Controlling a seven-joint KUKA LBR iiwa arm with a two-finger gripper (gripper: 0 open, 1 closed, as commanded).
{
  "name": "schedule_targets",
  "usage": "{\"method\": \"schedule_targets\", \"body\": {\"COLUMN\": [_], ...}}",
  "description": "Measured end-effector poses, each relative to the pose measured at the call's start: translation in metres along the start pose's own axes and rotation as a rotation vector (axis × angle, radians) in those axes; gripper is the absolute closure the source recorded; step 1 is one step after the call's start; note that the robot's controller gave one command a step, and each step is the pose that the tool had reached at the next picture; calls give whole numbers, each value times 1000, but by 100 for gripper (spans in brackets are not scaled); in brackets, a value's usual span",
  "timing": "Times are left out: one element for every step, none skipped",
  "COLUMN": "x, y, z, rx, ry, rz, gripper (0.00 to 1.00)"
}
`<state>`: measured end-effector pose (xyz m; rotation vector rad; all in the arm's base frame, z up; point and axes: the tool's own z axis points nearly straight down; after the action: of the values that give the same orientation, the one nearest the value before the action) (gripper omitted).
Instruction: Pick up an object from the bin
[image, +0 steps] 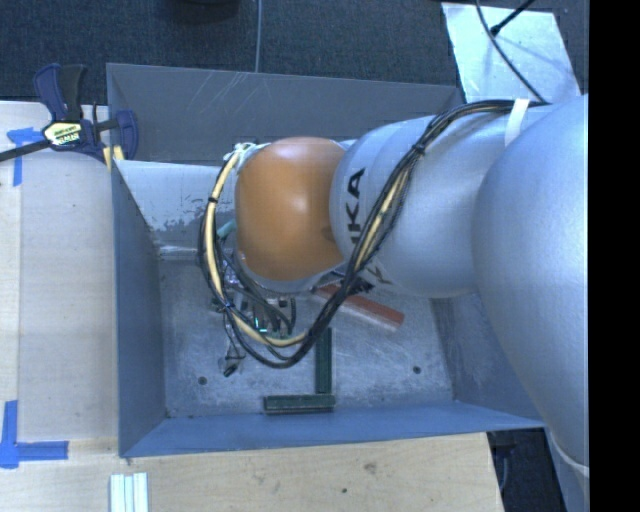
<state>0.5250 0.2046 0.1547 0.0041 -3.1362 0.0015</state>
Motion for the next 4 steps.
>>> {"method": "schedule_targets", "body": {"x": [-73, -75, -76, -67], "y": [-52, -46, -65, -54], "z": [89, 52, 54, 85], "rx": [2, -3, -1, -1], "ry": [-8, -12, -7, -4], "rz": [-24, 1, 16, 97], "gripper": [0, 0, 0, 0]}}
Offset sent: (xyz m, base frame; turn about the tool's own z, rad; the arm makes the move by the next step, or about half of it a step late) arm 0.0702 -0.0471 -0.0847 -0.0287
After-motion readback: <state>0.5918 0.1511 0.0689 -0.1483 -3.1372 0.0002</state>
